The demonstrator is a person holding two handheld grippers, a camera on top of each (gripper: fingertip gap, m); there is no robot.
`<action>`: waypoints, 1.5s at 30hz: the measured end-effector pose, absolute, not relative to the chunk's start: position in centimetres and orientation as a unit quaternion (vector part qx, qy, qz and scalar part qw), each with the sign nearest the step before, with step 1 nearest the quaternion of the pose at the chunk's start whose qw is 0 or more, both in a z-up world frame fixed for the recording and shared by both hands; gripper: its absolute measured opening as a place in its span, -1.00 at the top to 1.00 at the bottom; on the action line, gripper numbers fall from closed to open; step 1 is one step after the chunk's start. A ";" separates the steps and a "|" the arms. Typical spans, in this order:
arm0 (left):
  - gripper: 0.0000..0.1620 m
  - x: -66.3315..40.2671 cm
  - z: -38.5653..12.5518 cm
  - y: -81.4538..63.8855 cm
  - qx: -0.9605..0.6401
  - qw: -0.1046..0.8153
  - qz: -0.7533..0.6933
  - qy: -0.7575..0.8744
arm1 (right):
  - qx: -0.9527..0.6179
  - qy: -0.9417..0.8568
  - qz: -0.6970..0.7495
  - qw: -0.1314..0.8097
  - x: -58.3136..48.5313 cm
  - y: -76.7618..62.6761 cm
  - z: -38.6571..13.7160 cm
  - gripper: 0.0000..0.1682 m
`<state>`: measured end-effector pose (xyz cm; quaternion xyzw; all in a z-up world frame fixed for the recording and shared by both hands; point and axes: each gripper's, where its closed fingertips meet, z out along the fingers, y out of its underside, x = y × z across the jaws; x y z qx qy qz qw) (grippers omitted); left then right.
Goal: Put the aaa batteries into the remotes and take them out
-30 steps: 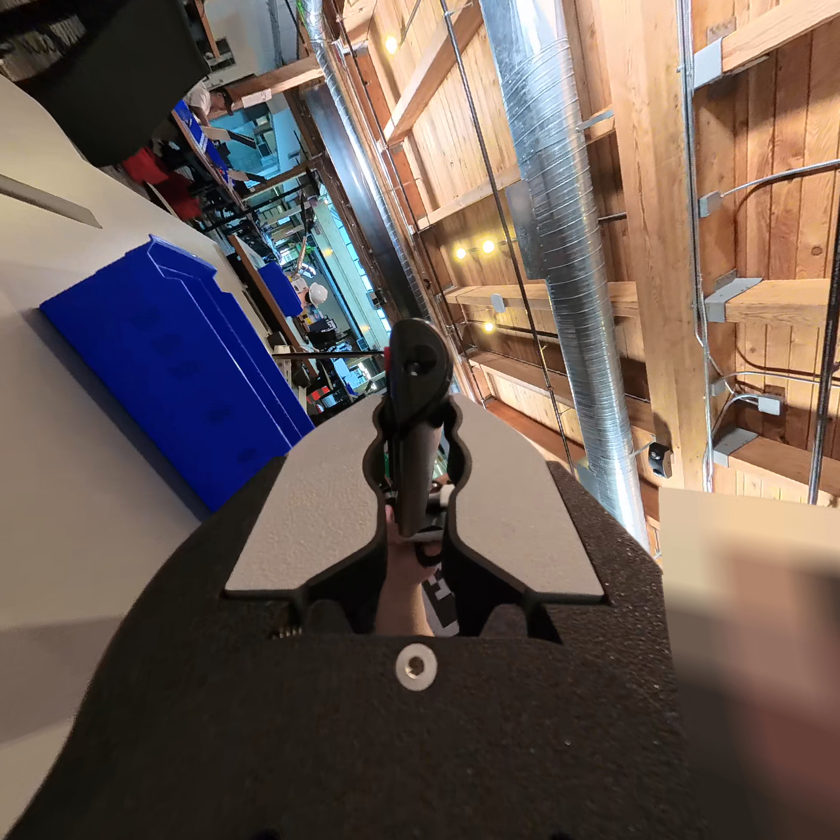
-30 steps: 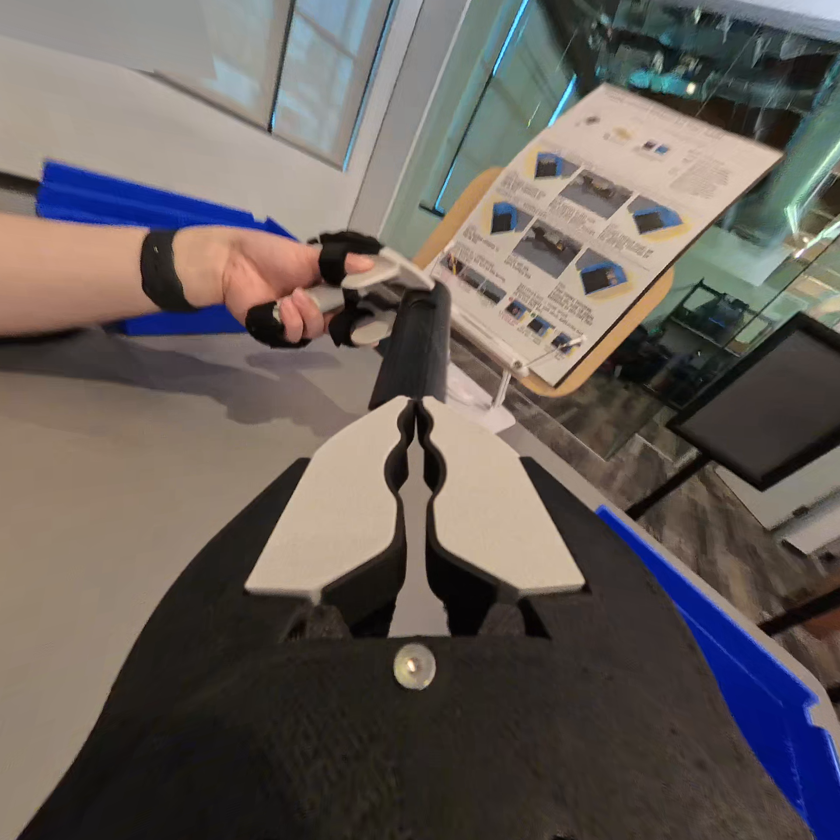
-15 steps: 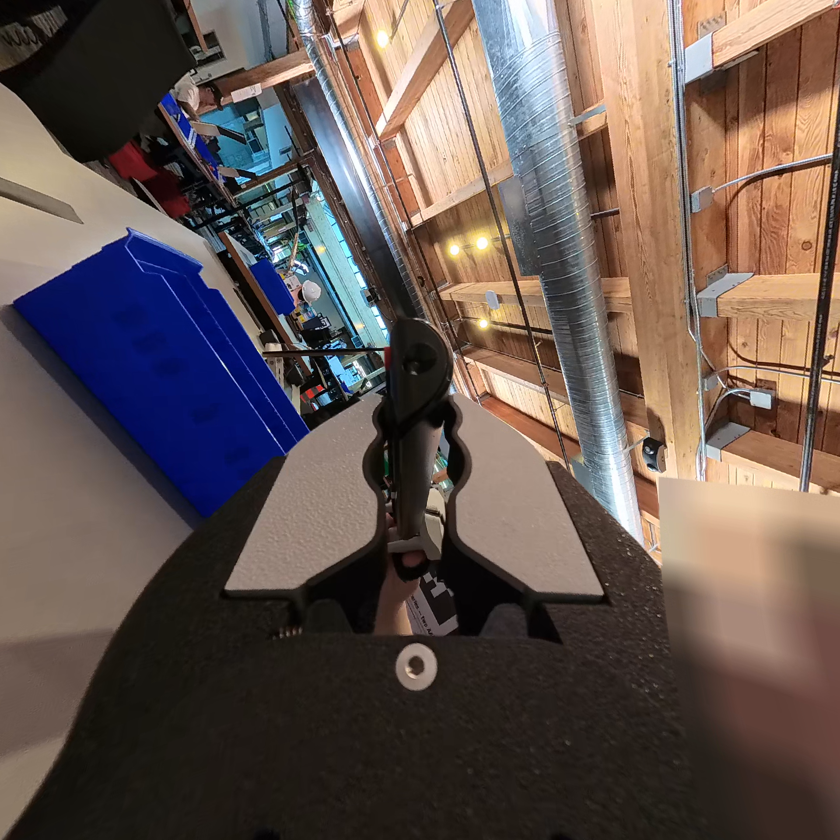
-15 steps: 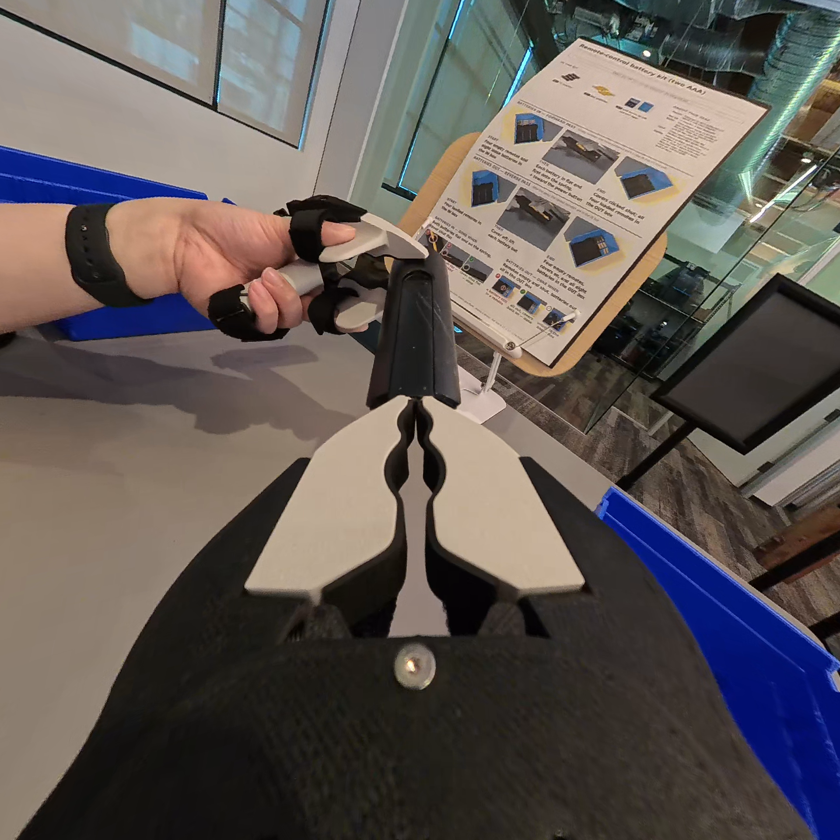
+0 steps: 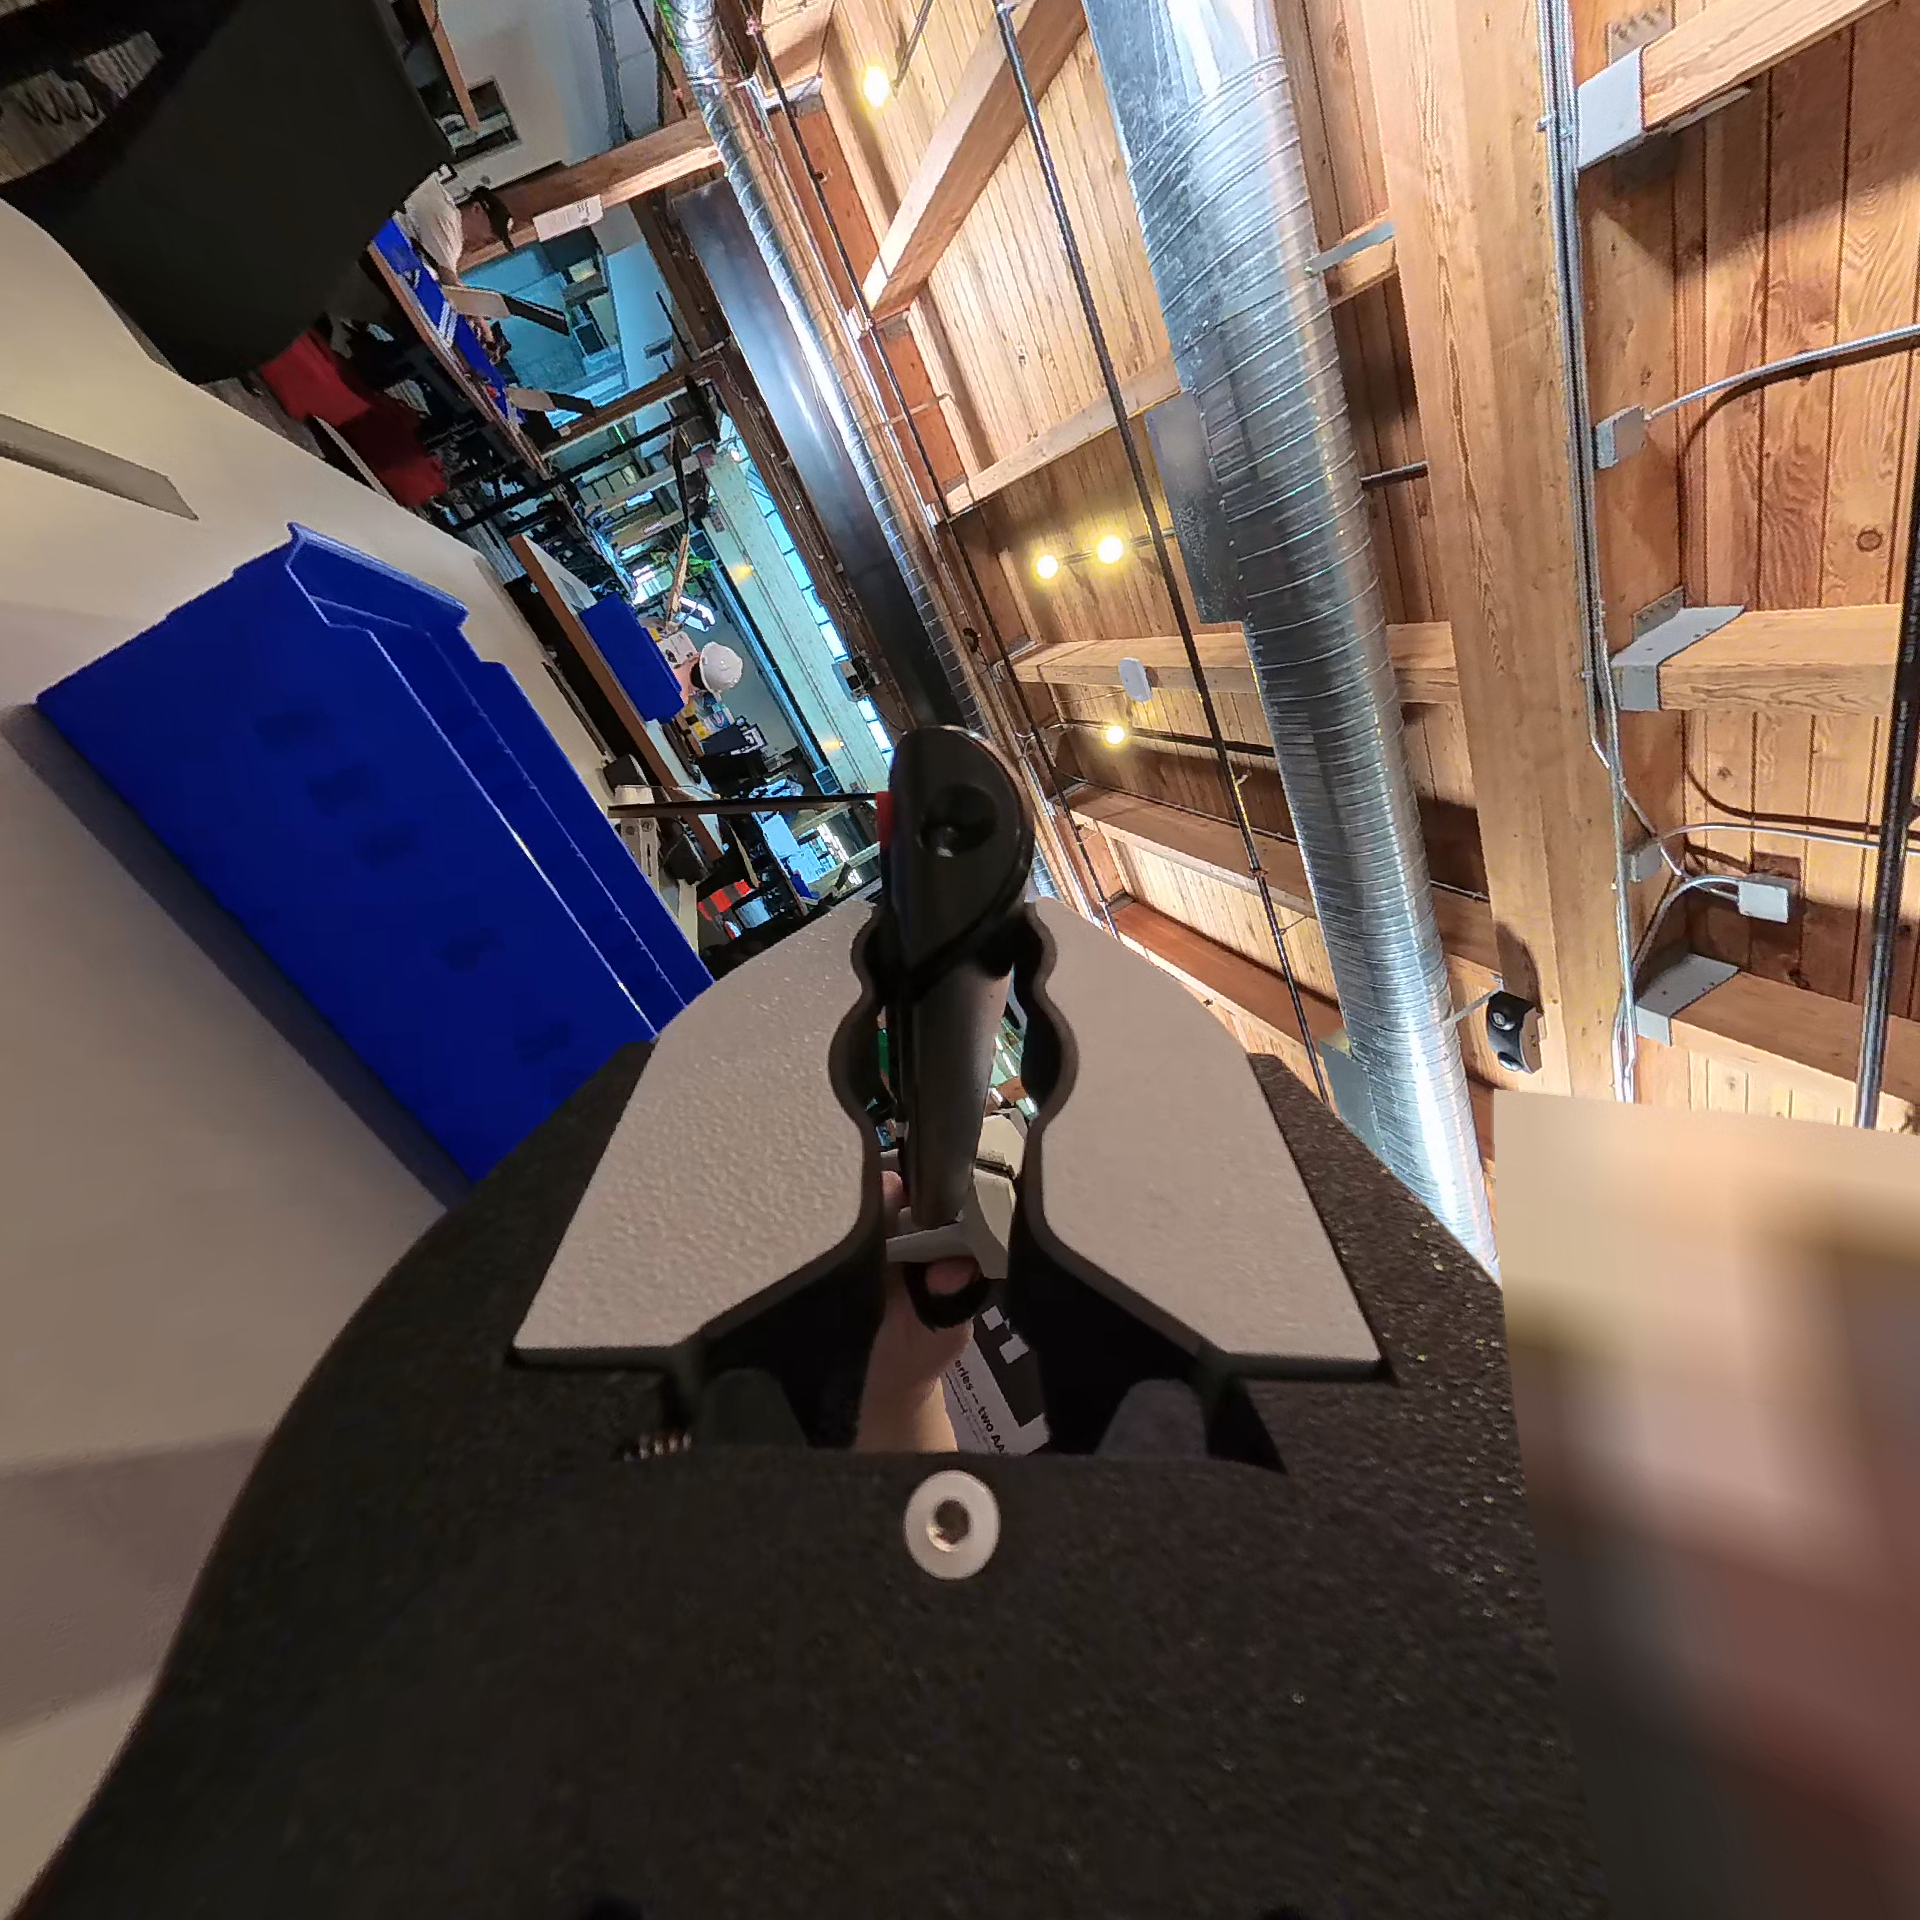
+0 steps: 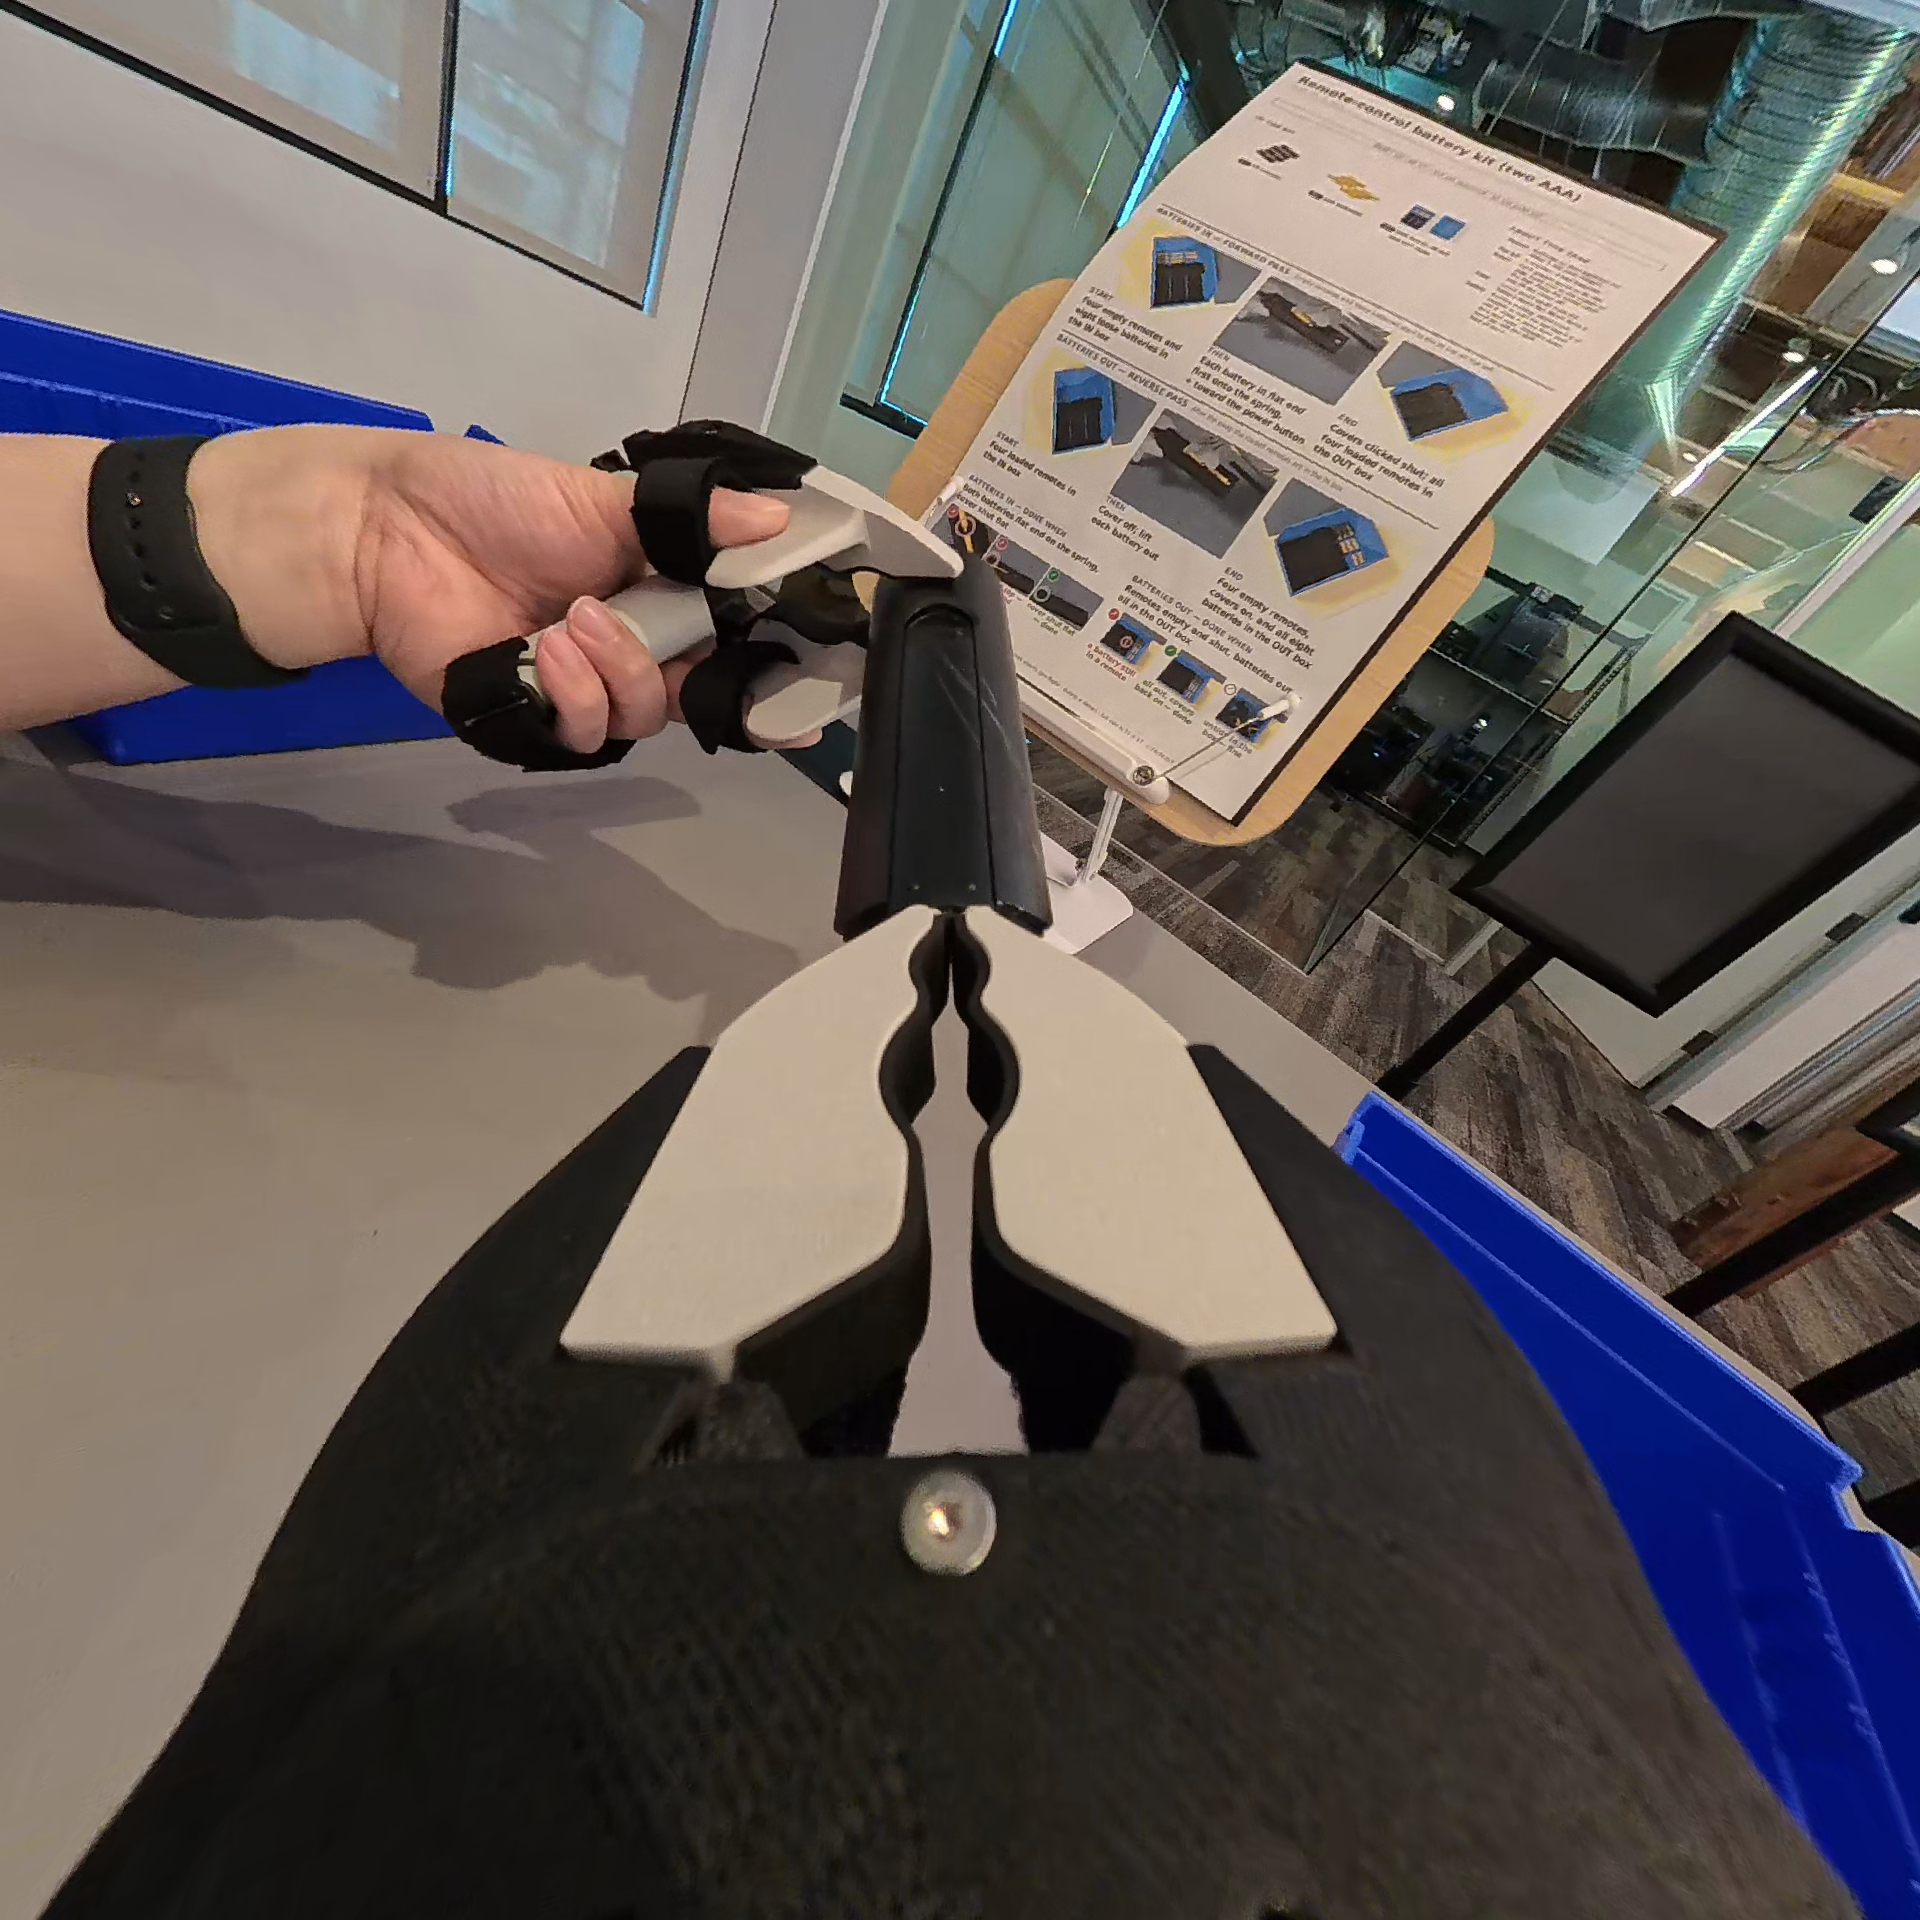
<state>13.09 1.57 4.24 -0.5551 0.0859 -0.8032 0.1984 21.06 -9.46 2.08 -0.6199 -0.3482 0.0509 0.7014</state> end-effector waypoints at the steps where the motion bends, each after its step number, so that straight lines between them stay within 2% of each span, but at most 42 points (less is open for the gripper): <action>1: 0.72 13.1 4.2 1.6 -0.554 0.198 -0.804 0.085 | -0.621 -0.348 0.049 0.701 21.1 -9.5 2.1 0.98; 16: 0.73 13.6 4.3 1.4 -0.556 0.241 -0.788 0.110 | -0.646 -0.336 0.032 0.685 21.8 -8.6 1.0 0.99; 20: 0.72 13.0 4.9 1.7 -0.542 0.238 -0.800 0.101 | -0.641 -0.337 0.072 0.686 20.9 -8.6 1.3 0.99; 24: 0.72 12.1 5.5 2.2 -0.518 0.221 -0.822 0.080 | -0.644 -0.337 0.053 0.684 21.2 -8.5 1.5 0.98; 26: 0.72 11.8 4.9 2.9 -0.537 0.251 -0.801 0.081 | -0.645 -0.322 0.034 0.692 21.5 -8.7 2.4 0.98; 28: 0.73 11.9 3.6 3.8 -0.574 0.284 -0.763 0.081 | -0.630 -0.315 -0.002 0.710 21.1 -9.0 3.9 0.72; 30: 0.72 12.3 2.7 3.9 -0.594 0.290 -0.746 0.079 | -0.631 -0.343 -0.059 0.693 19.6 -8.6 3.8 0.67; 33: 0.72 13.7 2.1 2.8 -0.596 0.264 -0.753 0.095 | -0.661 -0.395 -0.137 0.623 17.6 -6.0 0.9 0.41; 36: 0.72 15.1 1.7 1.3 -0.606 0.254 -0.743 0.127 | -0.721 -0.395 -0.119 0.556 17.0 -3.4 -2.2 0.21; 43: 0.72 16.6 0.8 0.1 -0.630 0.269 -0.711 0.158 | -0.821 -0.323 -0.065 0.467 18.1 -1.0 -5.7 0.16; 45: 0.72 16.9 0.5 -0.1 -0.637 0.279 -0.697 0.175 | -0.833 -0.304 -0.040 0.460 18.3 -1.0 -6.1 0.28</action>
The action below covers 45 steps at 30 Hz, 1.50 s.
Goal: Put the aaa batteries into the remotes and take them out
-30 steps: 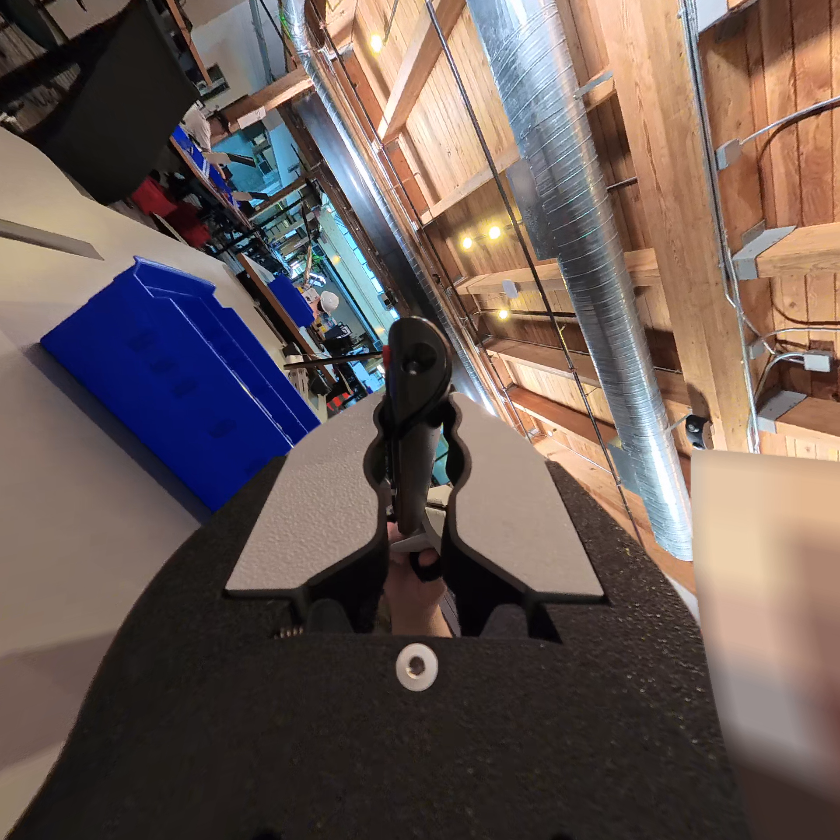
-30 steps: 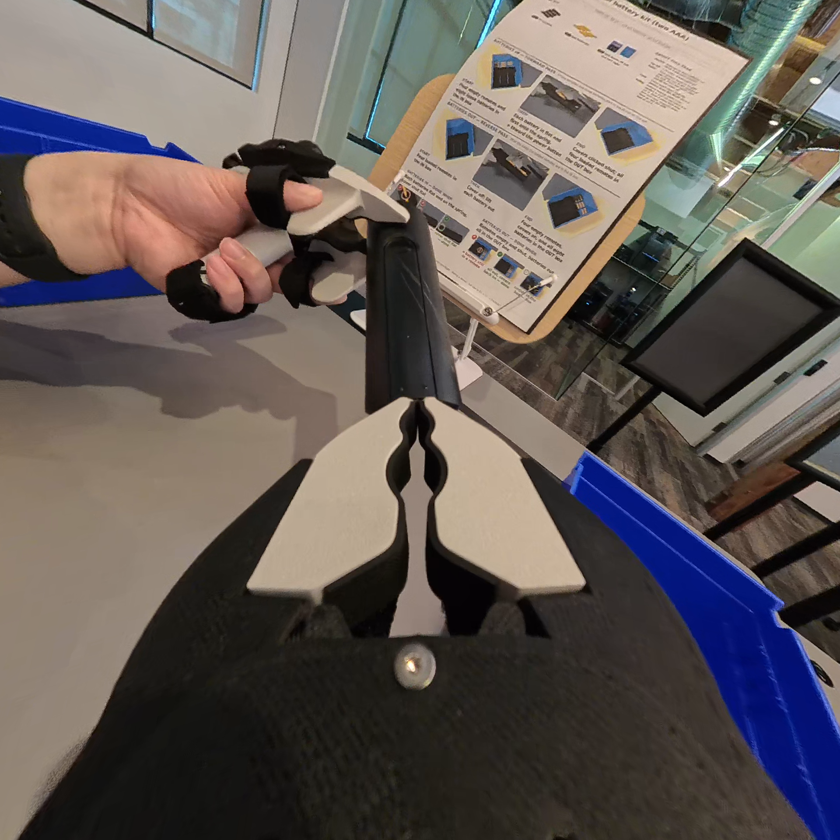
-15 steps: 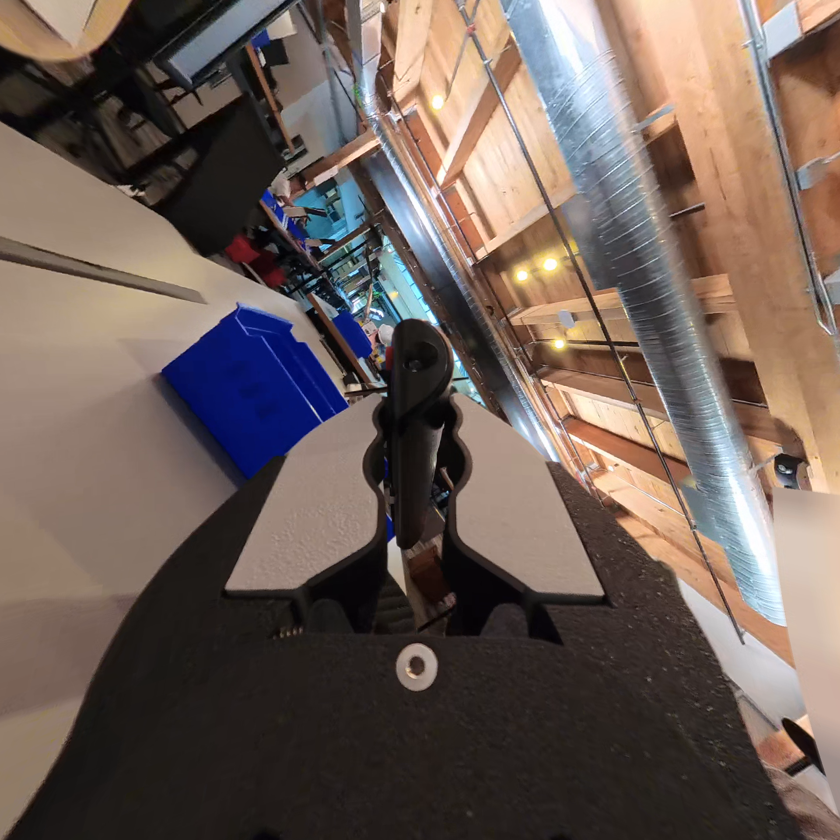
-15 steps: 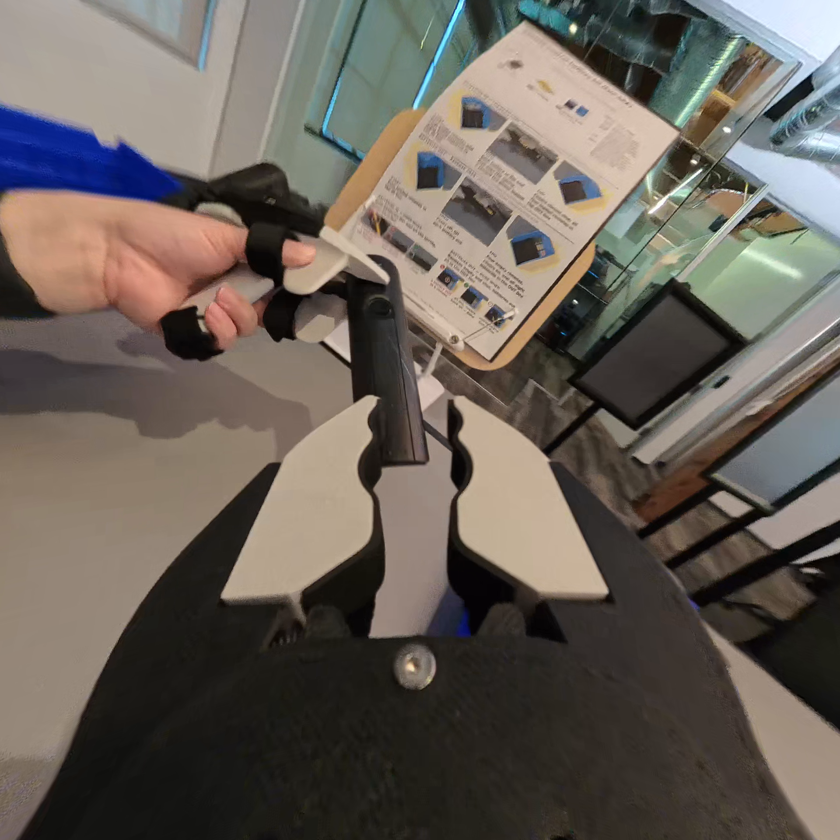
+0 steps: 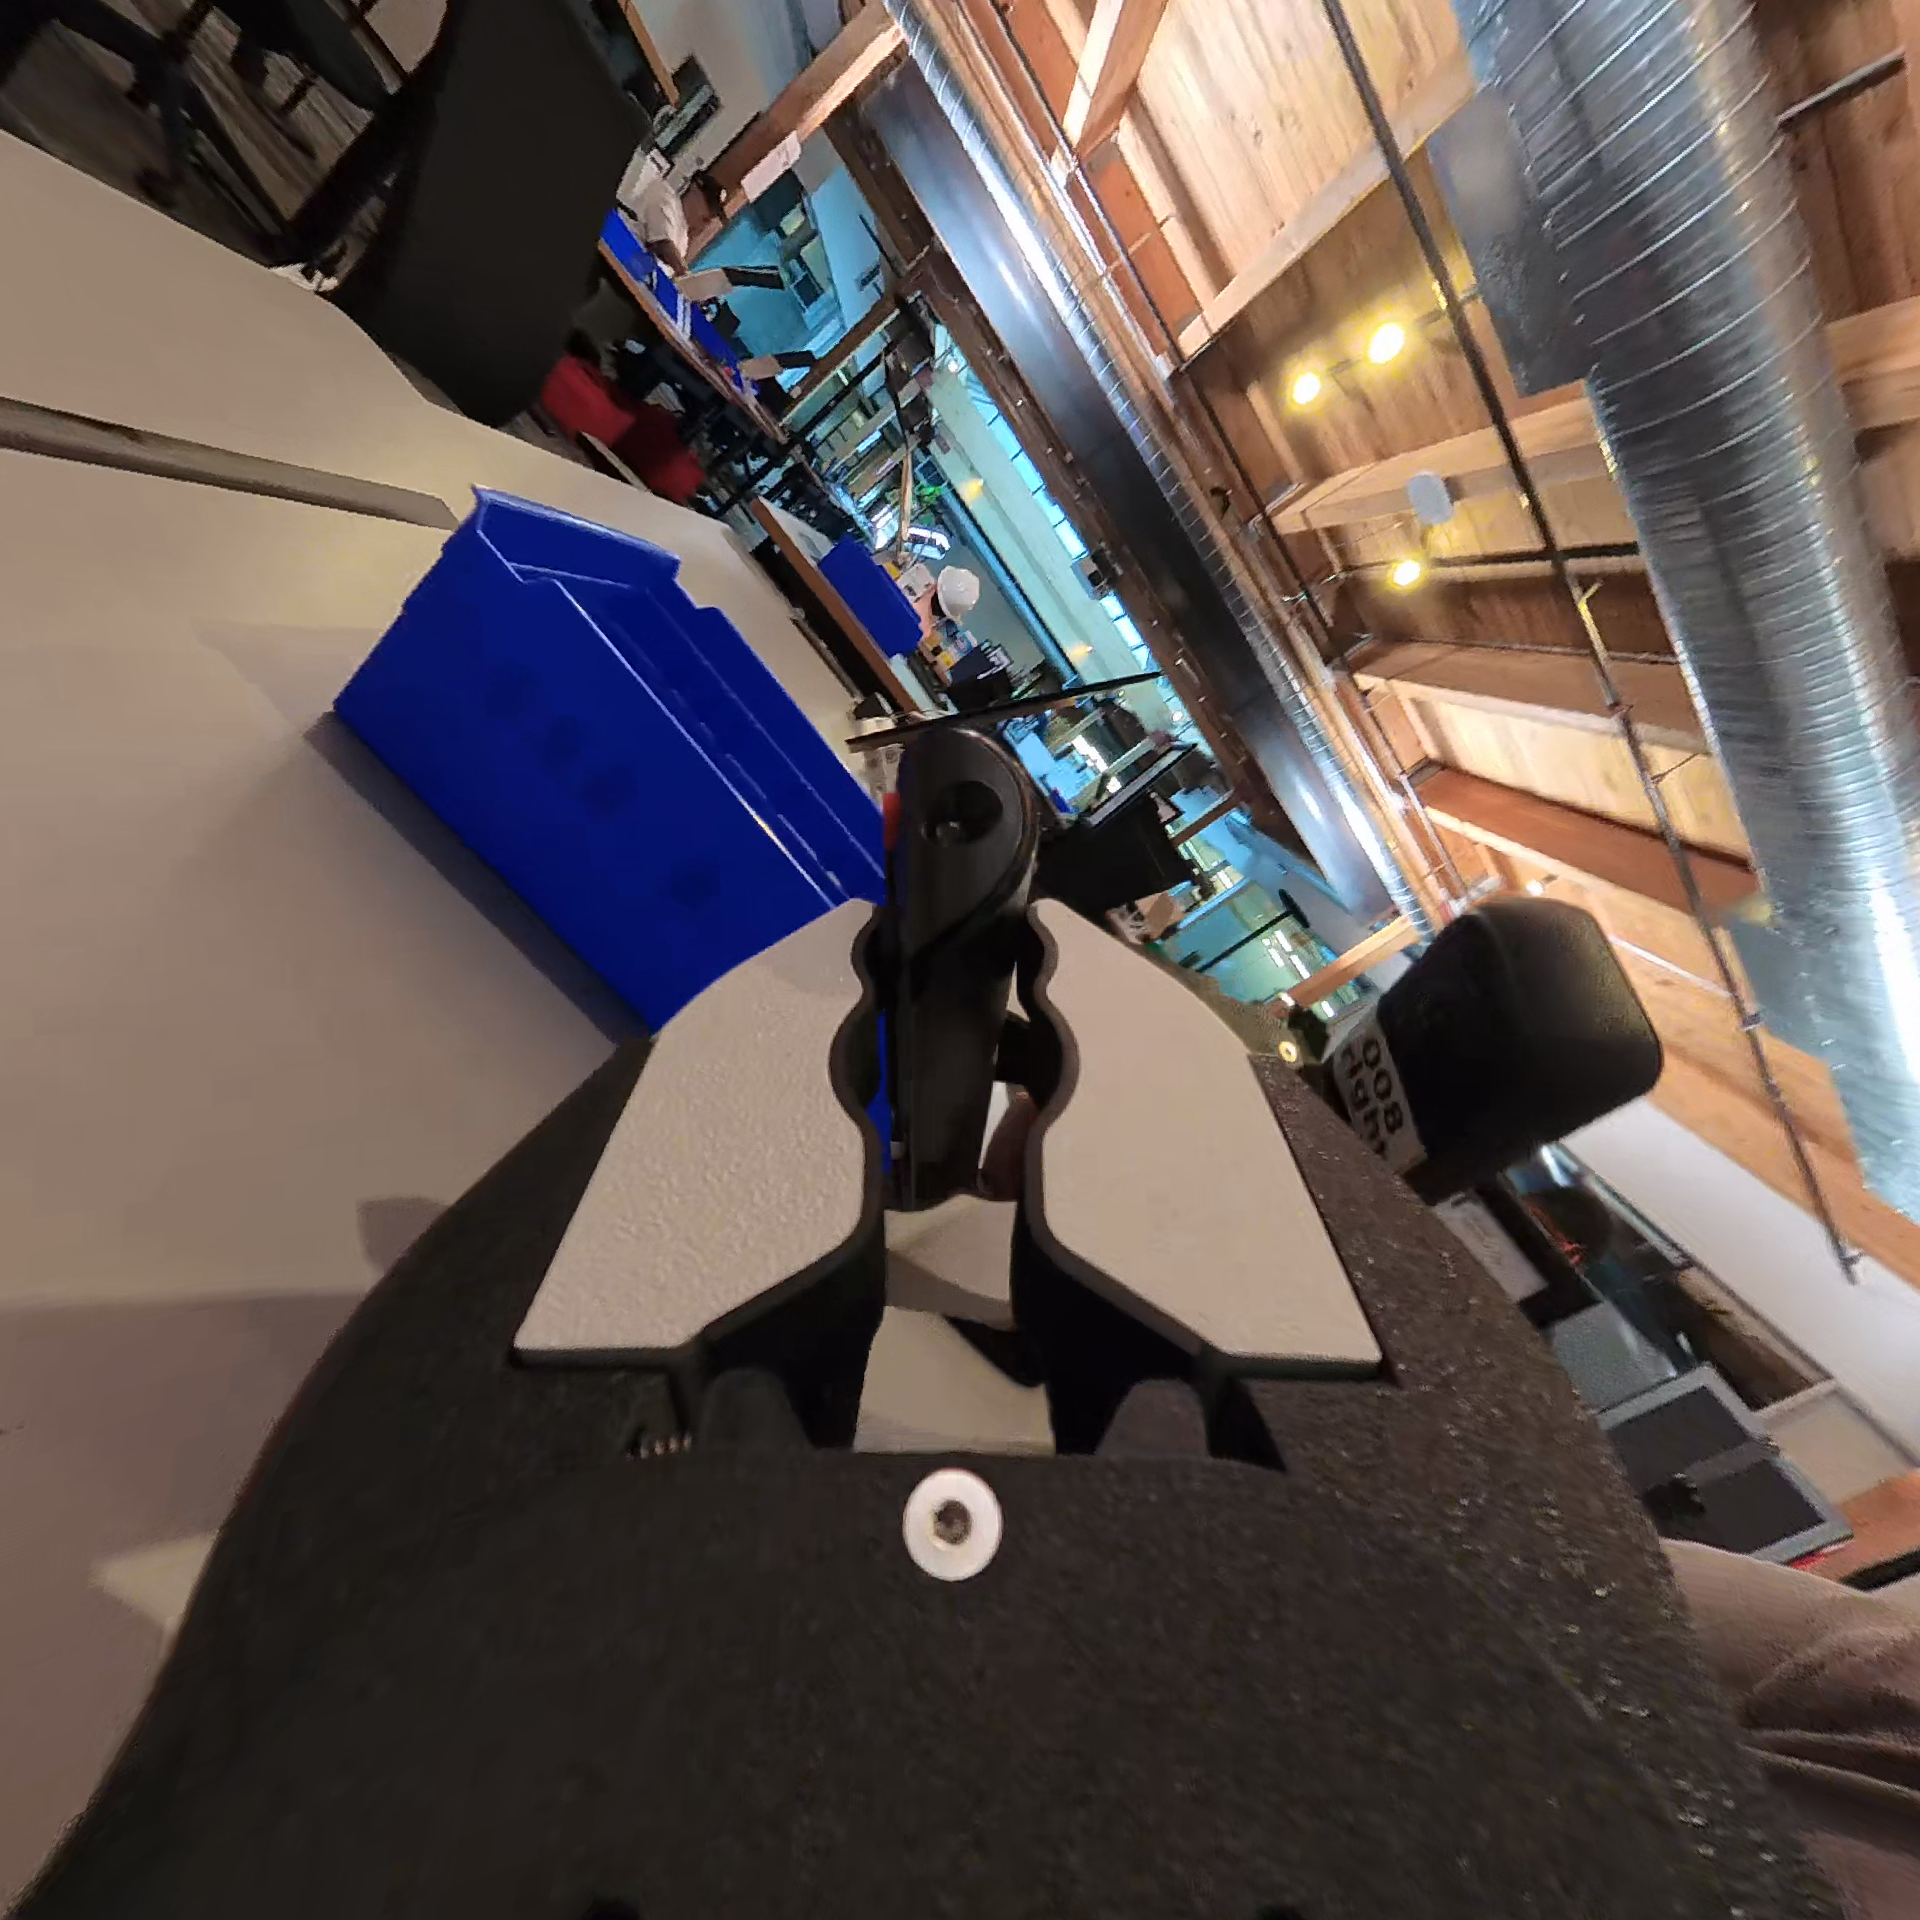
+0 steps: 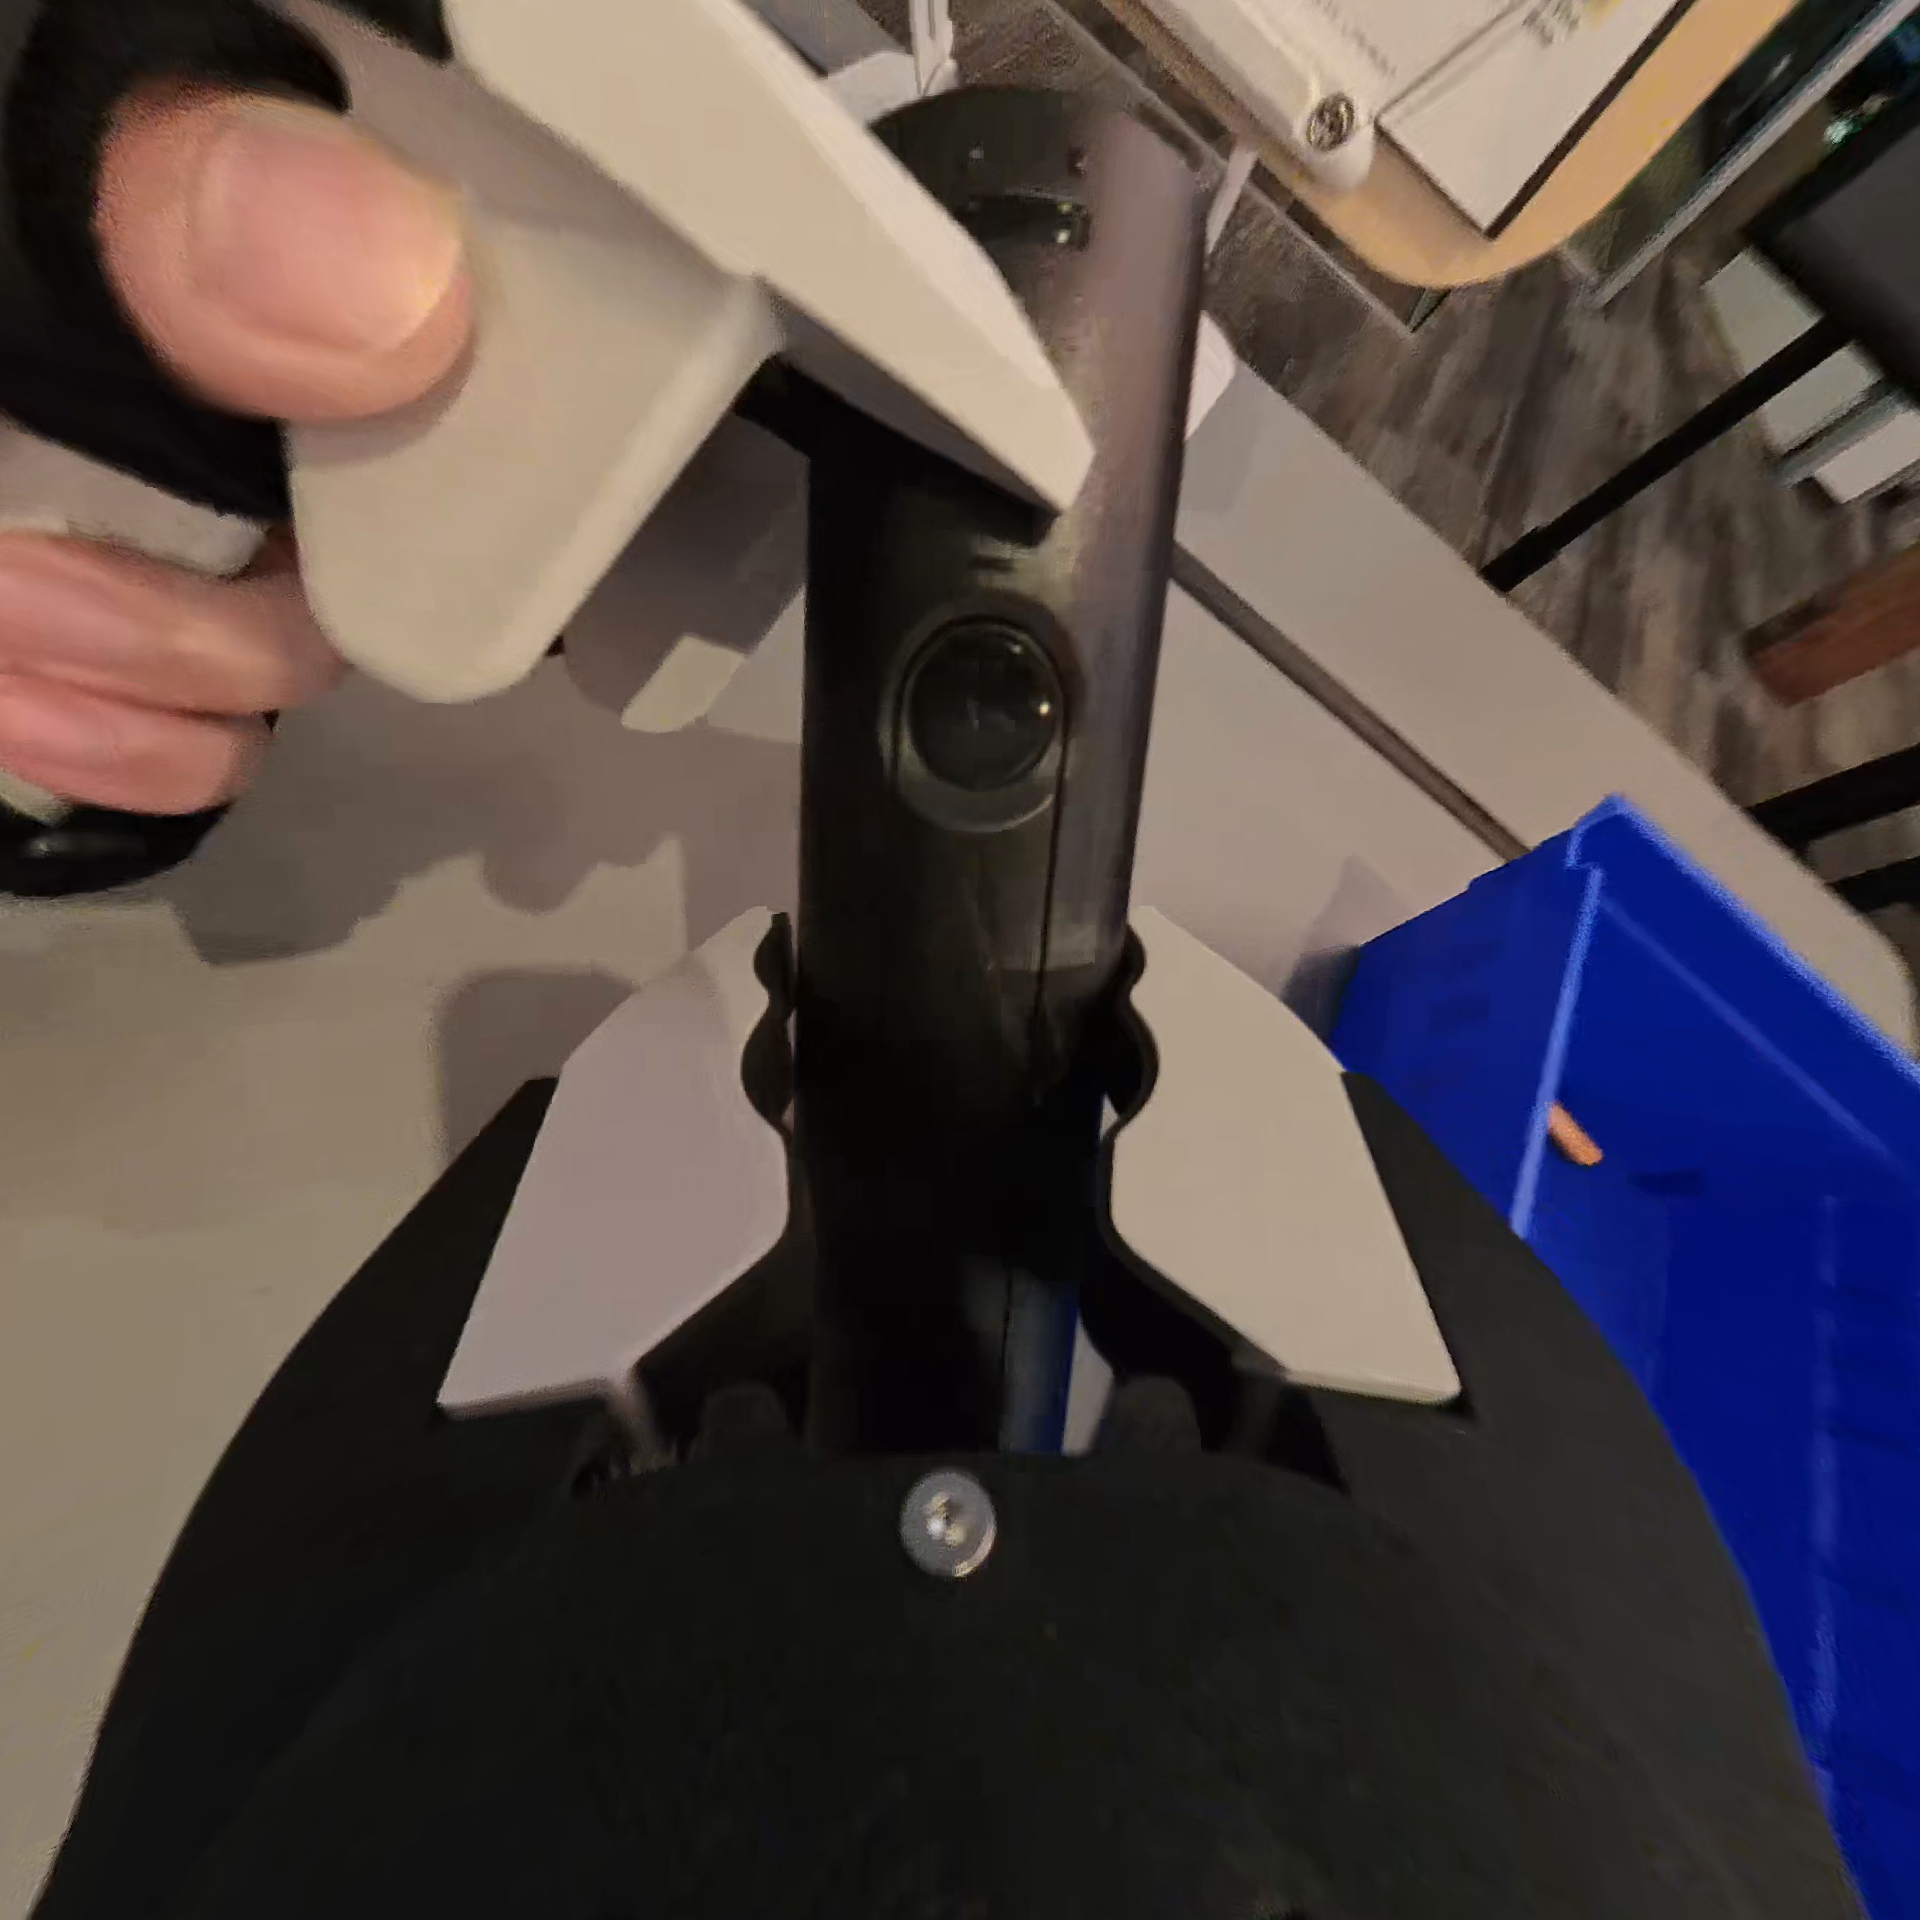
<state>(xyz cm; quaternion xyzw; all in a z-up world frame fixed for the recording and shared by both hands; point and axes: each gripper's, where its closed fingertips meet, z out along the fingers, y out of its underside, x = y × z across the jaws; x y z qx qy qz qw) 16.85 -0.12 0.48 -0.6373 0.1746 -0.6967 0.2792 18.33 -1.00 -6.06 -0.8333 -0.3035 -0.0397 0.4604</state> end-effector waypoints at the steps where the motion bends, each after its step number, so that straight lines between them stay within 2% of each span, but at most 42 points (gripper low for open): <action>1: 0.72 16.9 0.4 -0.2 -0.640 0.281 -0.692 0.179 | -0.839 -0.298 -0.030 0.455 18.4 -1.0 -6.2 0.28; 11: 0.71 16.8 0.7 -0.2 -0.638 0.288 -0.692 0.177 | -0.830 -0.310 -0.069 0.458 18.5 -0.8 -5.6 0.34; 16: 0.63 16.4 3.1 -1.8 -0.593 0.257 -0.724 0.239 | -0.815 -0.332 -0.048 0.473 19.5 -1.0 -3.8 0.34; 19: 0.55 15.2 4.7 -1.8 -0.580 0.284 -0.712 0.276 | -0.800 -0.340 -0.096 0.486 23.7 -0.7 -0.2 0.34; 23: 0.60 12.7 8.0 -2.1 -0.528 0.353 -0.698 0.331 | -0.822 -0.375 -0.030 0.429 31.8 0.4 2.3 0.35; 28: 0.58 11.2 10.2 -4.6 -0.496 0.410 -0.639 0.422 | -0.842 -0.463 -0.024 0.277 41.5 2.5 -3.3 0.35; 34: 0.55 10.2 12.4 -7.1 -0.453 0.416 -0.651 0.445 | -0.807 -0.580 -0.041 0.105 43.6 3.3 -11.2 0.34; 39: 0.55 10.4 11.9 -7.5 -0.464 0.418 -0.623 0.471 | -0.778 -0.623 -0.035 0.076 43.3 5.6 -14.4 0.34; 45: 0.55 9.8 13.0 -8.0 -0.441 0.406 -0.656 0.458 | -0.760 -0.648 -0.025 0.033 44.1 6.3 -16.5 0.33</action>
